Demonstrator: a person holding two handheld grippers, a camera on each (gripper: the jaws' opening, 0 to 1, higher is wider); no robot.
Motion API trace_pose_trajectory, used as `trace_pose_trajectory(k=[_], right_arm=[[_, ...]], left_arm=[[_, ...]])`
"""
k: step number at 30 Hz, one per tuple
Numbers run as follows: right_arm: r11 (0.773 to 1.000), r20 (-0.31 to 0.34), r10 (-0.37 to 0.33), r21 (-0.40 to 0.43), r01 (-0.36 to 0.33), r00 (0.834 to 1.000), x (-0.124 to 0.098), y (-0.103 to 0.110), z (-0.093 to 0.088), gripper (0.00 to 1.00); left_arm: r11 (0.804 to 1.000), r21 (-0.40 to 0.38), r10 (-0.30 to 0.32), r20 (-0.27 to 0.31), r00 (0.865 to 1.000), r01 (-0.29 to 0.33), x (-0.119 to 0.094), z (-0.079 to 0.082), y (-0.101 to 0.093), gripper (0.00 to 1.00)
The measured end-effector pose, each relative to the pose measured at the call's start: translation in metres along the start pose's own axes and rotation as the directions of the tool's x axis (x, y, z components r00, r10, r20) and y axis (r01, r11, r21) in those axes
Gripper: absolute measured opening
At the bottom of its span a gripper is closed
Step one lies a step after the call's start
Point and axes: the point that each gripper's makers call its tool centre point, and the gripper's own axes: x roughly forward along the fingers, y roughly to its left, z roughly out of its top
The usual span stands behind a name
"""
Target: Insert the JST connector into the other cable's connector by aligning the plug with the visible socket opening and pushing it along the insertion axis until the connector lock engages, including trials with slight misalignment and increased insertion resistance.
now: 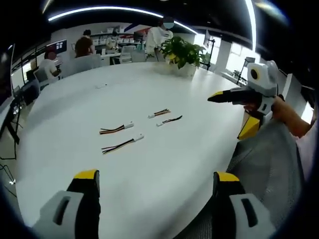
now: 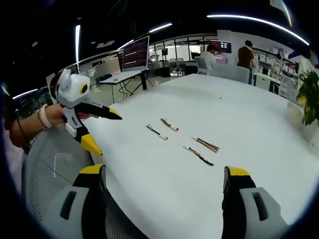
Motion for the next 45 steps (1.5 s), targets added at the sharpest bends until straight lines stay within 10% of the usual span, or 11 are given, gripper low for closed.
trace_pose_trajectory(k=[29,45], right_arm=[[0.999,0.077,-0.011,0.050,0.007,0.997,-0.009,-0.007,0.016,0.90],[0.998,0.118,-0.020,-0.054,0.026,0.993,-0.008,-0.015,0.040,0.86]], left_arm=[[1.000,-0.026,0.015,0.068,0.998,-0.013,-0.003,0.015,0.008,0.93],[0.998,0.050,0.041,0.077,0.996,-0.045,-0.013,0.031,0.024,0.92]])
